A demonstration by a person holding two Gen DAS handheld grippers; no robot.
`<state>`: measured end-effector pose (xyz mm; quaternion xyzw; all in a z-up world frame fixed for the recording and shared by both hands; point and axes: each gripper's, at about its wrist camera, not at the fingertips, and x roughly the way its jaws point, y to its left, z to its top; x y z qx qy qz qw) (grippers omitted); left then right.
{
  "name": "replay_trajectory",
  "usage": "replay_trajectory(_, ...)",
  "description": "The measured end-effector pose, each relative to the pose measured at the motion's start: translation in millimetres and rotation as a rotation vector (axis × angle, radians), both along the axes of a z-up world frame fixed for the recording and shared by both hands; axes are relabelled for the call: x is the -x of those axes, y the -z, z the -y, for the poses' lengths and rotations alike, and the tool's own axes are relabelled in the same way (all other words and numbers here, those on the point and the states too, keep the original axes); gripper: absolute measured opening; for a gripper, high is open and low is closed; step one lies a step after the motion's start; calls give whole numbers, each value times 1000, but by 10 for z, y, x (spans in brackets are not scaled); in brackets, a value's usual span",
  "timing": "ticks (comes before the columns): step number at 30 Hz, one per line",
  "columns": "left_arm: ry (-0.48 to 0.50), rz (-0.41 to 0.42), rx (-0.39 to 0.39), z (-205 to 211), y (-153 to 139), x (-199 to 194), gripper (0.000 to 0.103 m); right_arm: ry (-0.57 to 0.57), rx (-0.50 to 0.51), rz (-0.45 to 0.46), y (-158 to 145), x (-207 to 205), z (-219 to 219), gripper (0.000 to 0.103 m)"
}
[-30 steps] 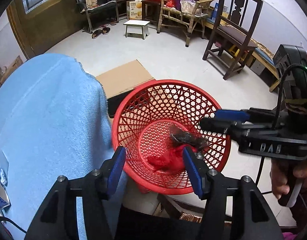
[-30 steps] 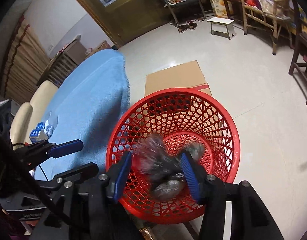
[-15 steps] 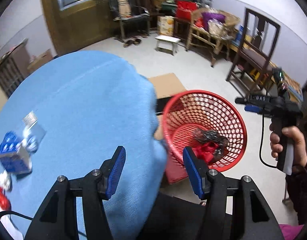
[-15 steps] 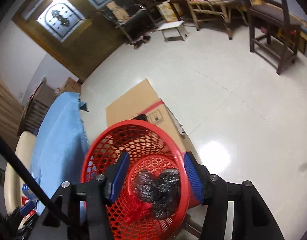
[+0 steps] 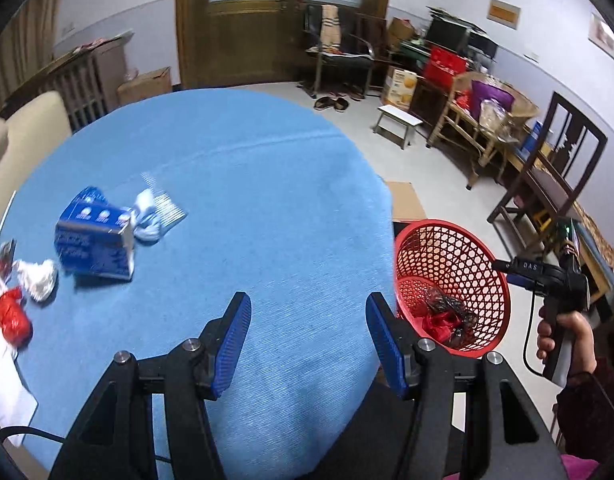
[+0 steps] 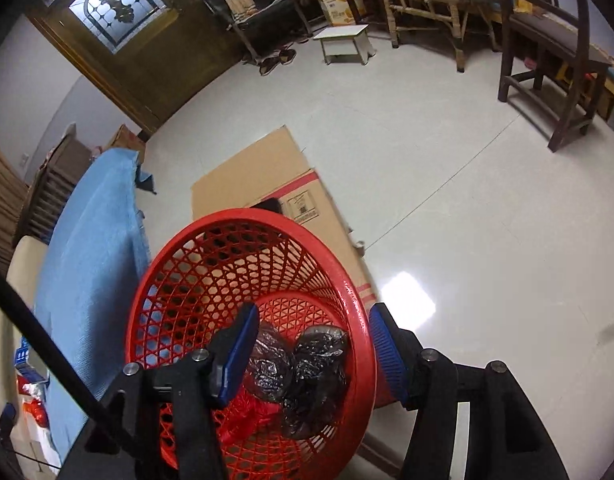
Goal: Collect trash
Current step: 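Move both tools back over the table toward the milk carton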
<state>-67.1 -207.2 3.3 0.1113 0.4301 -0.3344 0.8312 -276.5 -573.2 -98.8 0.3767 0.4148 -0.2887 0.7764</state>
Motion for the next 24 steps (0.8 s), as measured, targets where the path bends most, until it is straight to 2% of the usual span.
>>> replay_trajectory(6, -36, 1, 15, -149, -11, -27, 61, -41, -6, -11, 5, -95, -153, 62)
replay_trajectory(12, -95, 11, 24, -405, -34, -54, 61, -33, 19, -17, -25, -123, -168, 62)
replay_trajectory(15, -136, 9, 23, -602, -10, -96, 61, 7, 106, -31, -158, -96, -122, 62)
replay_trajectory(18, -196, 4, 16, -858, 49, -127, 61, 17, 158, -1, -361, -74, -107, 62)
replay_trajectory(24, -337, -16, 5, -1402, 170, -206, 61, -69, 229, 77, -740, -300, -380, 62)
